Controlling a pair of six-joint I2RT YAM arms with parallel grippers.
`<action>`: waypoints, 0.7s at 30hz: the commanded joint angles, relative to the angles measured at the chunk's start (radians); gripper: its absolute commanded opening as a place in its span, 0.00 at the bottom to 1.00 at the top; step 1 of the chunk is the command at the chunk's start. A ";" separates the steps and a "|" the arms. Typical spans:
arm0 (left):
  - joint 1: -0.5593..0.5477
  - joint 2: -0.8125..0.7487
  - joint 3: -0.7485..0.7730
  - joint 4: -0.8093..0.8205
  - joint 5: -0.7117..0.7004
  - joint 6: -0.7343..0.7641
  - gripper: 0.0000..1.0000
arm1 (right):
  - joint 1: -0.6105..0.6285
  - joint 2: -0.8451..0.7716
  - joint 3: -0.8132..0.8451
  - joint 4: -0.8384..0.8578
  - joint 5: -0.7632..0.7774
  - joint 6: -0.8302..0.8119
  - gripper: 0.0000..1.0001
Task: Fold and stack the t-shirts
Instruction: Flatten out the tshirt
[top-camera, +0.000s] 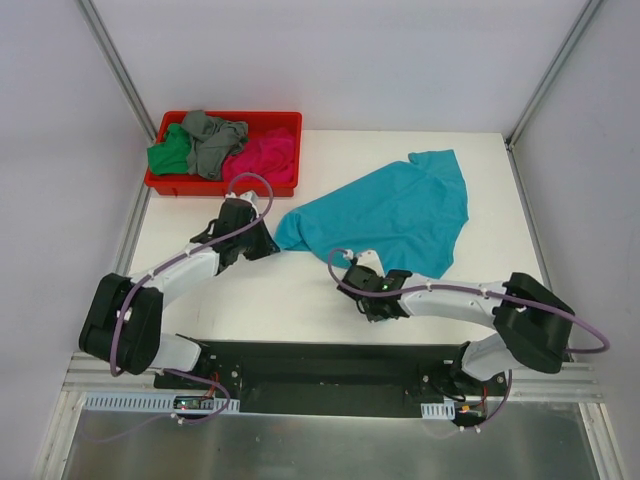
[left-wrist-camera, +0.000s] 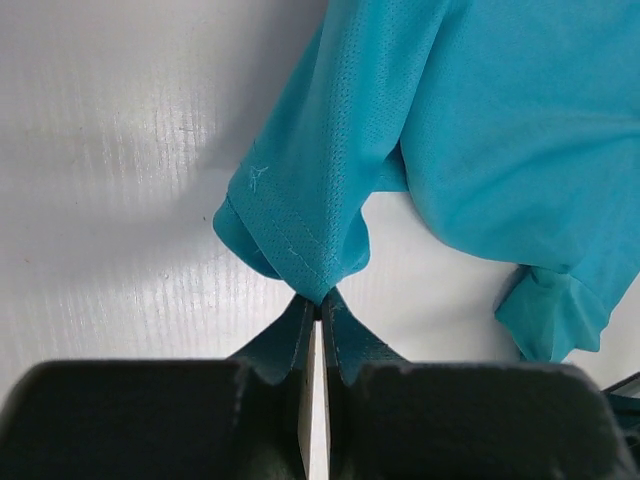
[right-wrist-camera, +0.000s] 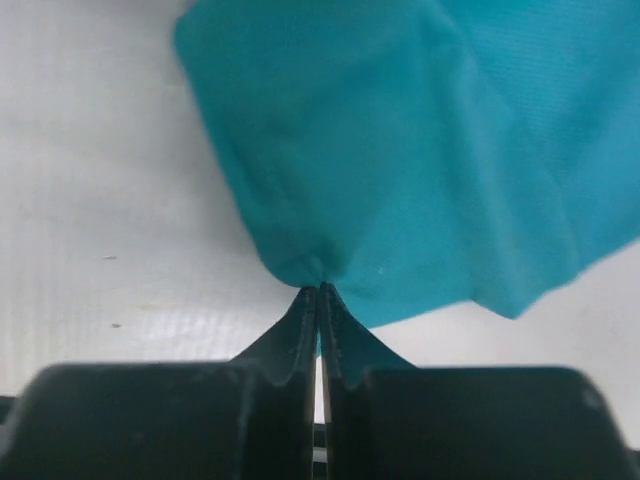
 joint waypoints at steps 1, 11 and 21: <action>0.009 -0.090 0.002 -0.020 -0.013 0.004 0.00 | -0.063 -0.132 0.040 -0.123 0.125 -0.007 0.01; 0.055 -0.189 0.173 -0.172 0.016 0.013 0.00 | -0.333 -0.503 0.132 -0.071 0.044 -0.337 0.00; 0.065 -0.221 0.419 -0.181 0.088 0.052 0.00 | -0.456 -0.523 0.449 0.021 0.069 -0.590 0.00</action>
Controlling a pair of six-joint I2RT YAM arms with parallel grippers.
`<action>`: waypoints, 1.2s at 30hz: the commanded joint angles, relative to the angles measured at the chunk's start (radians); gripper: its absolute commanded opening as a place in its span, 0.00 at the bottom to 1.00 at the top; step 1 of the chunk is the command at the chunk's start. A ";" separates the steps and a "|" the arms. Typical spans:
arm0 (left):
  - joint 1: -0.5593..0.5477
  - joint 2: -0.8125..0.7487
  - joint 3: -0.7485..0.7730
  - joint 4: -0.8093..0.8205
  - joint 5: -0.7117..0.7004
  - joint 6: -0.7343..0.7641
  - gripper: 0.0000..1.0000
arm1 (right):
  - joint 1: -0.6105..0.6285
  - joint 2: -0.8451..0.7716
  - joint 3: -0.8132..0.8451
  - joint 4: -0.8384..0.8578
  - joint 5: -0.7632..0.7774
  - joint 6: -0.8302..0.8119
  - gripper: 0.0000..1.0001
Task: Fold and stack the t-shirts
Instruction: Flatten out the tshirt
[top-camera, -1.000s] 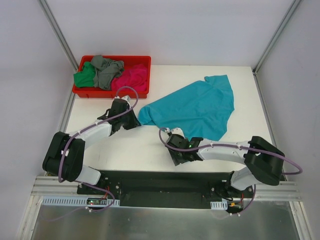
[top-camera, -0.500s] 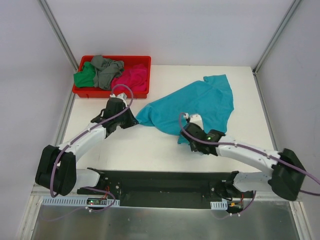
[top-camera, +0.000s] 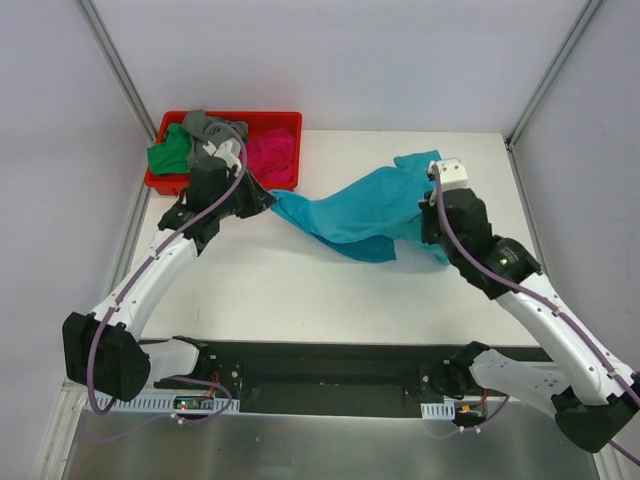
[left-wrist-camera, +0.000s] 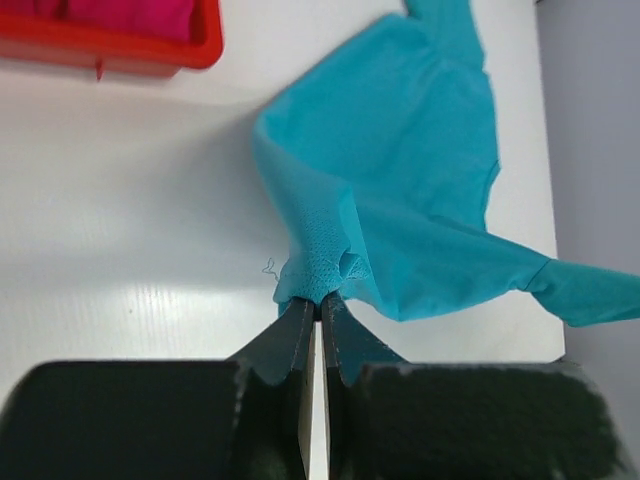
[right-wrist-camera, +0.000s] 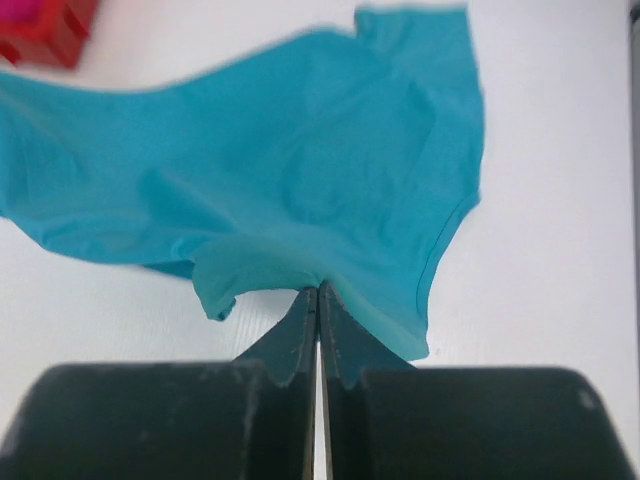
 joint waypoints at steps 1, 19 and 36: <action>0.013 -0.063 0.157 -0.008 0.030 0.047 0.00 | -0.013 -0.009 0.205 0.084 0.037 -0.165 0.00; 0.013 -0.448 0.573 -0.123 0.075 0.047 0.00 | -0.013 -0.057 0.977 -0.193 -0.542 -0.224 0.00; 0.016 0.156 0.907 -0.162 -0.045 0.180 0.00 | -0.253 0.406 1.195 -0.045 -0.130 -0.534 0.00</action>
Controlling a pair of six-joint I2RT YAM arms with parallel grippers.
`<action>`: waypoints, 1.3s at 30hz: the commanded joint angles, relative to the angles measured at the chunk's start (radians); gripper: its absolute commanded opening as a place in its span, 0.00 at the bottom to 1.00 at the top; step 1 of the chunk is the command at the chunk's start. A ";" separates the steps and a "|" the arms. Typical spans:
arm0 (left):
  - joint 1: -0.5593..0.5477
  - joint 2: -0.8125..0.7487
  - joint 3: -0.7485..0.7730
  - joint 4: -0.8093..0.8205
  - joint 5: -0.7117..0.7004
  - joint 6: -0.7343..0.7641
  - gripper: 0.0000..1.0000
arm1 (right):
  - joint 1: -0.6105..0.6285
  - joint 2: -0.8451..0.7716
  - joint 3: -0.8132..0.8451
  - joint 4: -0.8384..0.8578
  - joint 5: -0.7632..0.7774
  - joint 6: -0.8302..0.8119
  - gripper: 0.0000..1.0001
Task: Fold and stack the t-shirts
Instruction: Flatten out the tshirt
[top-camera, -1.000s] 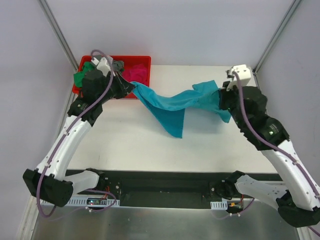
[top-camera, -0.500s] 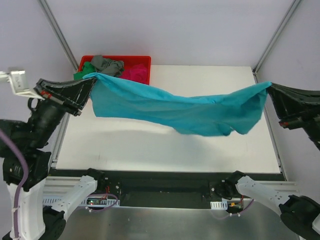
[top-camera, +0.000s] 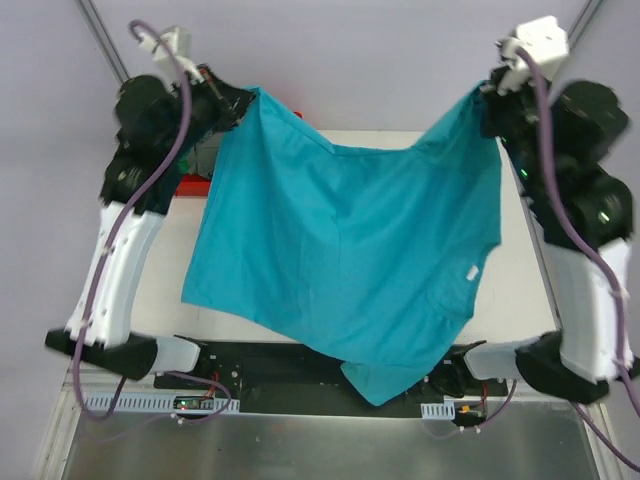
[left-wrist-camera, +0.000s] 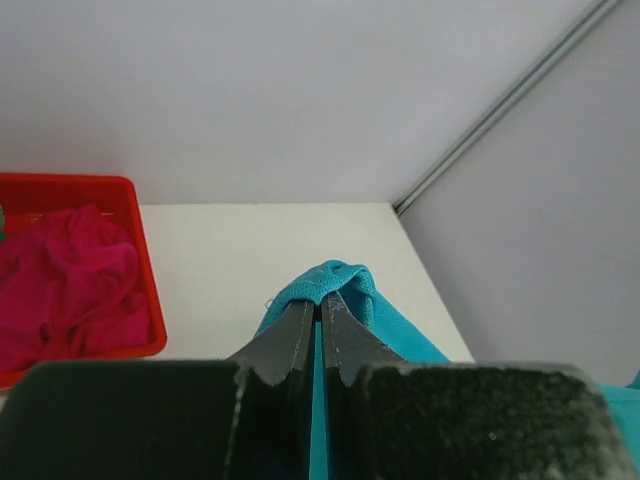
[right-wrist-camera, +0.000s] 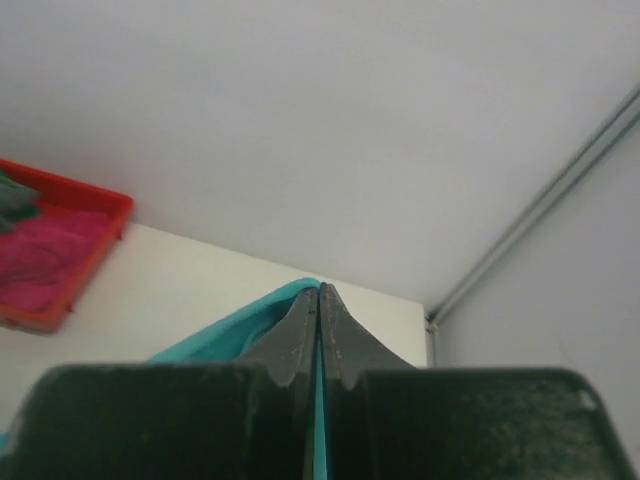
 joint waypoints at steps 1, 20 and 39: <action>0.009 0.189 0.179 -0.003 0.026 0.070 0.00 | -0.159 0.131 0.127 0.085 -0.035 -0.064 0.00; 0.016 0.150 -0.176 0.003 0.363 0.115 0.00 | -0.300 -0.412 -0.640 0.128 -0.308 -0.011 0.03; -0.014 -0.169 -1.130 0.114 0.178 -0.097 0.99 | -0.298 -0.661 -1.306 -0.374 -0.146 0.737 0.96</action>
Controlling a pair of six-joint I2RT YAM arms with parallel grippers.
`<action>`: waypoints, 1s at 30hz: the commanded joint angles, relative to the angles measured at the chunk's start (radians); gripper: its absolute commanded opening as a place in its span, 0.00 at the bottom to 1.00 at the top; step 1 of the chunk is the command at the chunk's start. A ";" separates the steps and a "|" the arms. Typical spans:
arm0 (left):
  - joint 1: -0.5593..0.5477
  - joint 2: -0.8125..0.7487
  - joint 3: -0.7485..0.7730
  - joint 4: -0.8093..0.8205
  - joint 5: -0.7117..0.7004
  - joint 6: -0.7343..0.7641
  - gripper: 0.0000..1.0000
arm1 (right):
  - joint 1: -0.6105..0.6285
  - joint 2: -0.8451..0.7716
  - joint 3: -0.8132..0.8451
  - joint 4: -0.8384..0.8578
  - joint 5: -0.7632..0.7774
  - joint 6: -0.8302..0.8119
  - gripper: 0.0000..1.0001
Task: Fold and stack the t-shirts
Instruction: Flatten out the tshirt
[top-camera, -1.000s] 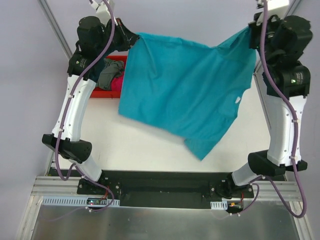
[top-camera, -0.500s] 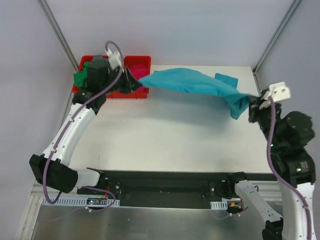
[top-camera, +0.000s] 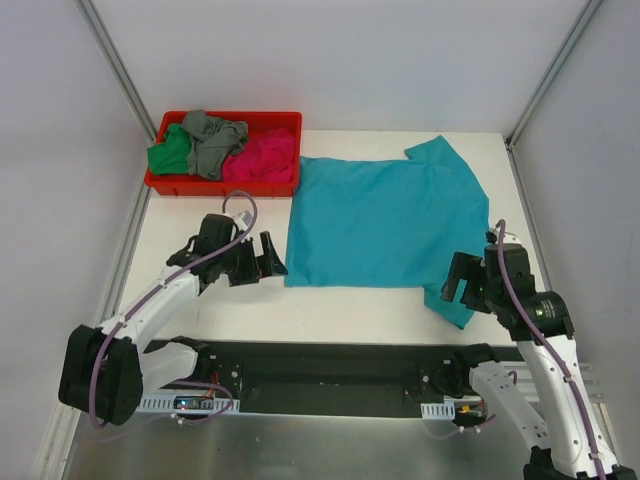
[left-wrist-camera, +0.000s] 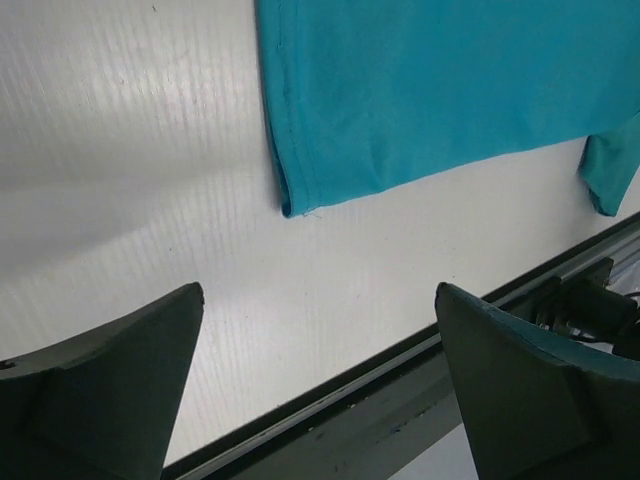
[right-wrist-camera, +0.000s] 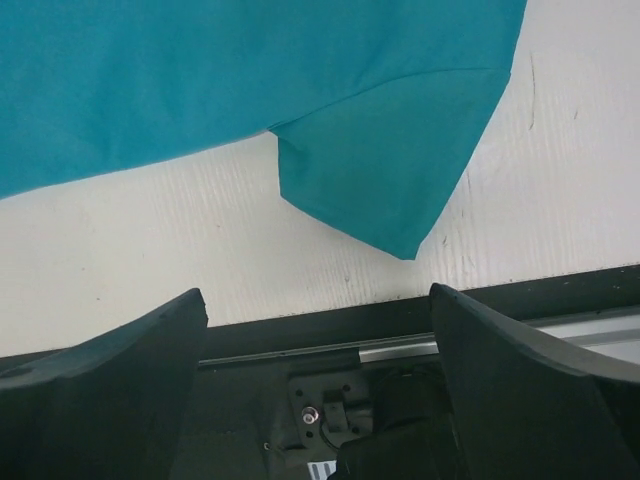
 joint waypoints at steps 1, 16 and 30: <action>-0.005 -0.045 0.041 0.057 -0.065 -0.043 0.99 | -0.002 -0.028 -0.014 0.020 0.042 0.053 0.96; -0.097 0.292 0.146 0.060 -0.096 -0.120 0.71 | -0.005 0.149 -0.130 0.264 0.063 0.107 0.96; -0.135 0.469 0.213 0.060 -0.189 -0.194 0.33 | -0.007 0.119 -0.229 0.340 0.065 0.119 0.96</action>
